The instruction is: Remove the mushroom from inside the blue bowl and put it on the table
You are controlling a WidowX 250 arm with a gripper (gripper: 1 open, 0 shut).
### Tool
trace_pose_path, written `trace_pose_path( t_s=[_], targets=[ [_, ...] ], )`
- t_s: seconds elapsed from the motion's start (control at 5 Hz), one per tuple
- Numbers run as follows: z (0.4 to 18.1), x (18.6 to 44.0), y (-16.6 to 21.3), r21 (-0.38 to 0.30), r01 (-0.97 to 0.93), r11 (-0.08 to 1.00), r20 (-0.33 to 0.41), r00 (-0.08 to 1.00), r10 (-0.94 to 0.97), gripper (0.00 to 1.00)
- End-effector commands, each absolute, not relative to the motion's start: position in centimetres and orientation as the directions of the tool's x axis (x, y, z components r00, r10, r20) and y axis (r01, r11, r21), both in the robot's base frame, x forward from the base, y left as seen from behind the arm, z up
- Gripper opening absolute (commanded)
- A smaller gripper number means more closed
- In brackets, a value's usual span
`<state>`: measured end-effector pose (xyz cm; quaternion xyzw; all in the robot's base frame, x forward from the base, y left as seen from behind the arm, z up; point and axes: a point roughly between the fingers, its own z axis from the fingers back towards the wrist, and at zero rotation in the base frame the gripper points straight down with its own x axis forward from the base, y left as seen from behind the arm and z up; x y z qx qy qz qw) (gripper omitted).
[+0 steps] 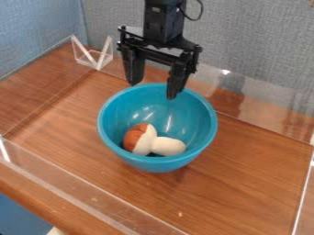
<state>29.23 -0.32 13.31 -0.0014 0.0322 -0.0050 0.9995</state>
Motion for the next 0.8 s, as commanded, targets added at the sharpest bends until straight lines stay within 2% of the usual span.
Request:
trace_pose_path(
  t_s=[0.0, 0.2, 0.4, 0.6],
  targets=[
    [11.2, 29.5, -2.2, -0.01, 0.007, 1.0, -0.101, 0.995, -0.008, 1.0],
    [7.5, 29.5, -3.9, -0.024, 0.061, 0.998, -0.177, 0.982, -0.064, 1.0],
    [3.6, 30.5, -2.6, -0.03, 0.047, 0.998, -0.256, 0.965, -0.053, 1.0],
    [2.7, 30.8, -0.9, -0.034, 0.034, 0.999, -0.273, 0.961, -0.042, 1.0]
  ],
)
